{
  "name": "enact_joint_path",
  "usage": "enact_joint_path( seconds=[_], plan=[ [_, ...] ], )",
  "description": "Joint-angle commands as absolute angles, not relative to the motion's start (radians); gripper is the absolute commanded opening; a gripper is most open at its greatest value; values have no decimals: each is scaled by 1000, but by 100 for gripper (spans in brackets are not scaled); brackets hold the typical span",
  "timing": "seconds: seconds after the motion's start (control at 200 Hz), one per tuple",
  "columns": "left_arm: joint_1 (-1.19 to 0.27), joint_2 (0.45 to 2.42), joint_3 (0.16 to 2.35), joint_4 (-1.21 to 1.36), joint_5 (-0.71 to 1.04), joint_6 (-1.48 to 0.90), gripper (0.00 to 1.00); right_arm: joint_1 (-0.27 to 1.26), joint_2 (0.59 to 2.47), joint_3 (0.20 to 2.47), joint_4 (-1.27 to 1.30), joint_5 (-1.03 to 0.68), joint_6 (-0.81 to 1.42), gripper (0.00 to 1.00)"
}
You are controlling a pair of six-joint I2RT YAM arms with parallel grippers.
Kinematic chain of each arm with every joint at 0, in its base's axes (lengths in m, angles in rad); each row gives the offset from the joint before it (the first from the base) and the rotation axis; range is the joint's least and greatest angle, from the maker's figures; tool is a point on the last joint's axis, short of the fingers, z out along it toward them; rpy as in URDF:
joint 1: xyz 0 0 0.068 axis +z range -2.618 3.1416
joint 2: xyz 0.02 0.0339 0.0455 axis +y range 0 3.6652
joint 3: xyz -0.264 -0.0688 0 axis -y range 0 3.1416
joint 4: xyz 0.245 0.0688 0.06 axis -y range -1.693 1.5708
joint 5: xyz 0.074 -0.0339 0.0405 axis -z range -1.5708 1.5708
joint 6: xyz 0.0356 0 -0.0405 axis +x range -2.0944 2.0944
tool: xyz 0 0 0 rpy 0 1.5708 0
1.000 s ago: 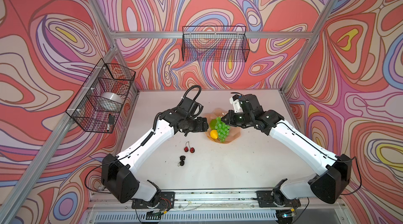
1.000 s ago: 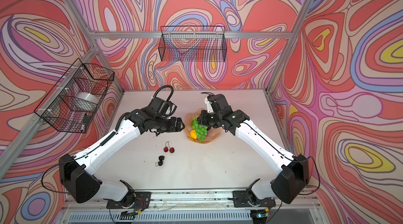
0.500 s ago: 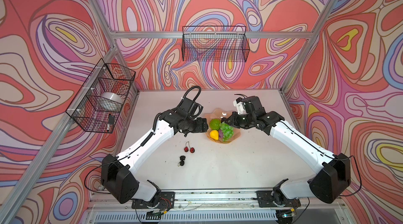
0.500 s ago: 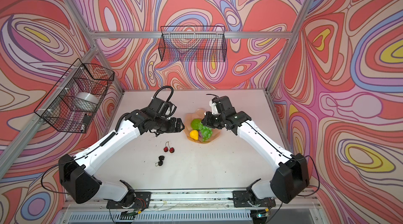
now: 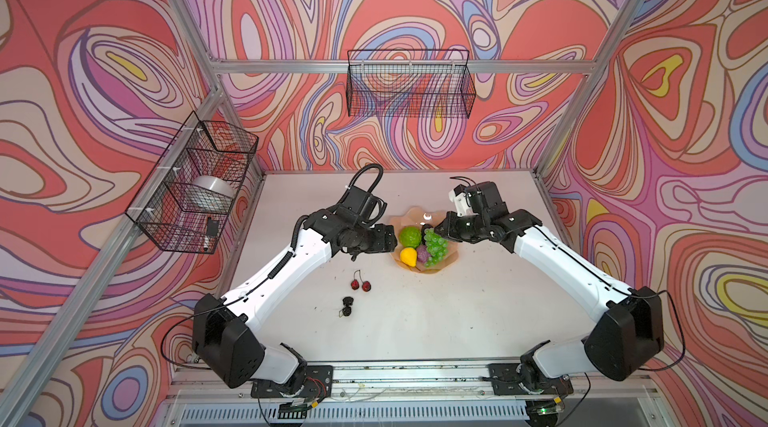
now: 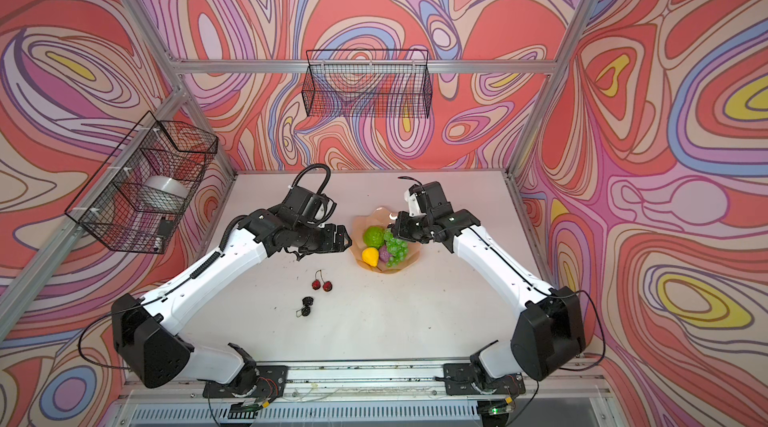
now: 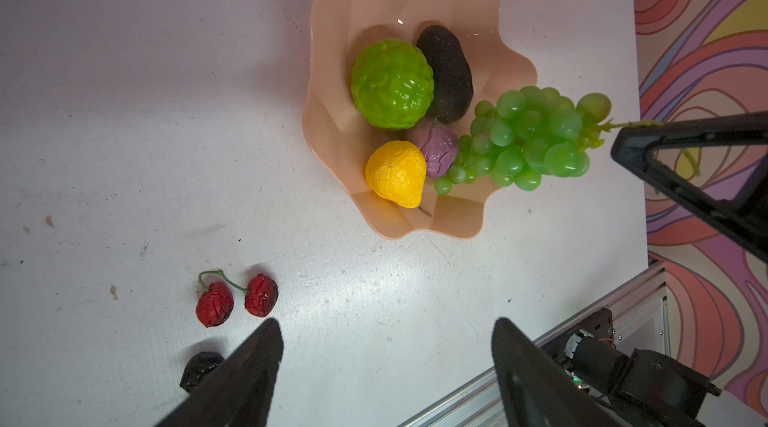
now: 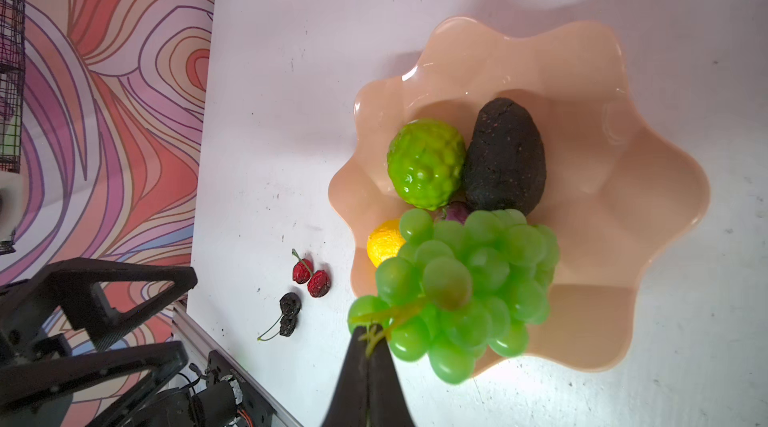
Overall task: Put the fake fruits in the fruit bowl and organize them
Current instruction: 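Lower the grape bunch onto the fruits in the bowl with the right gripper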
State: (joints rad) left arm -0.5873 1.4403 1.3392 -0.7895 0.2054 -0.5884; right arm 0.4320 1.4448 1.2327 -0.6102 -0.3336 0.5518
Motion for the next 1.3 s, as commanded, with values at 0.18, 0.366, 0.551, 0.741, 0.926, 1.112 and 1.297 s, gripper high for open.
enact_joint_path(
  seconds=[0.18,0.366,0.551,0.741,0.926,1.112,1.297],
  plan=[
    [-581,1471,1351,-796,222,-598,82,419,1480,1292,-646,-239,466,0],
    [-581,1470,1353,-797,216,-595,82,416,1465,1272,-642,-193,459,0],
    [-581,1482,1348,-786,225,-596,82,413,1498,1323,-654,-161,416,0],
    [-581,1472,1350,-794,220,-595,82,413,1592,1387,-663,-183,381,0],
    [-581,1457,1341,-811,202,-587,83,413,1614,1400,-672,-148,361,0],
    [-581,1463,1338,-806,205,-588,82,413,1591,1394,-703,-74,332,0],
    [-581,1473,1345,-801,212,-588,82,413,1625,1429,-721,-56,302,0]
  ],
)
